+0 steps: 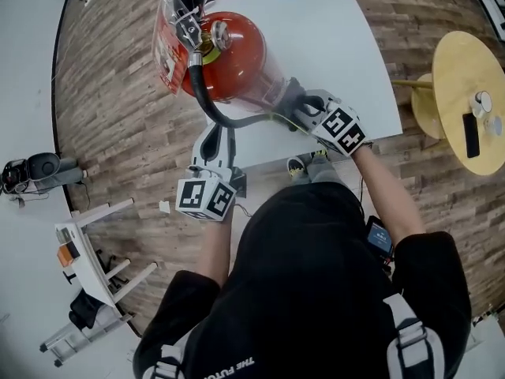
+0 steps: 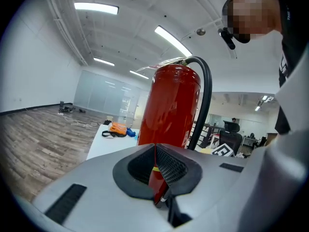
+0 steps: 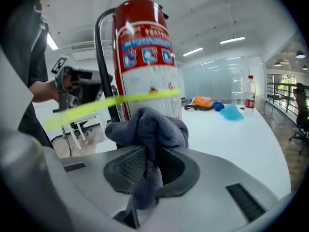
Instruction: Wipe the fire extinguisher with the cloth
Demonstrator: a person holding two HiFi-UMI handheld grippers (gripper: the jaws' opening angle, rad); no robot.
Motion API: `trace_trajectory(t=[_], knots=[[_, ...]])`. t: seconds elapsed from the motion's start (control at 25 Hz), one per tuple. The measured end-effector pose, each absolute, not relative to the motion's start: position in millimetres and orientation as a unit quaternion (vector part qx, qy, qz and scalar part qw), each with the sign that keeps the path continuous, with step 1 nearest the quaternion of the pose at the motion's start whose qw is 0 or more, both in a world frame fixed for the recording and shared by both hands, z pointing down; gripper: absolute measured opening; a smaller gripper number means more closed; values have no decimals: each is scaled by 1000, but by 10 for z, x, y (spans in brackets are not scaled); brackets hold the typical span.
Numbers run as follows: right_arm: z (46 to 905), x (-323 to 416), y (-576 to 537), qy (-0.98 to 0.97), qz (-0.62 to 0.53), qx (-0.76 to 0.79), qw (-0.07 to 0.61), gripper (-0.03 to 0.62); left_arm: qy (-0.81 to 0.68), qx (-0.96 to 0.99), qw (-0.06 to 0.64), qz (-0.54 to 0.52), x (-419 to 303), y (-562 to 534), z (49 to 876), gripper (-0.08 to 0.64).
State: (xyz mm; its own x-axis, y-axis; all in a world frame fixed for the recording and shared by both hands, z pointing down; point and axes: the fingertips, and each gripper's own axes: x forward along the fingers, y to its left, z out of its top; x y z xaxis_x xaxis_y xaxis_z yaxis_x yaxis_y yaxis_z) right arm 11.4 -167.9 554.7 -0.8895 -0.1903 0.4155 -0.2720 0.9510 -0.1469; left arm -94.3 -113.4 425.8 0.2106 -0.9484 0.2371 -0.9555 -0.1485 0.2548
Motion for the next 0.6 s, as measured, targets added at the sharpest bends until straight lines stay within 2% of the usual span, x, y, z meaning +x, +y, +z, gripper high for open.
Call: trace_trajectory(t=[0.28,0.4,0.6], knots=[[6195,128,-2023,-947,176,121,241,60,-647,740,184,26,-1093,-1013,4326,23],[6196,90,-2283,-948,166,99,252,60,-652,735,183,30,-1129,-1009,4325,23],[5654,-322,-2793,-969,127,59,201,59,-655,734,177,36,-1117,-1052,4295,23]])
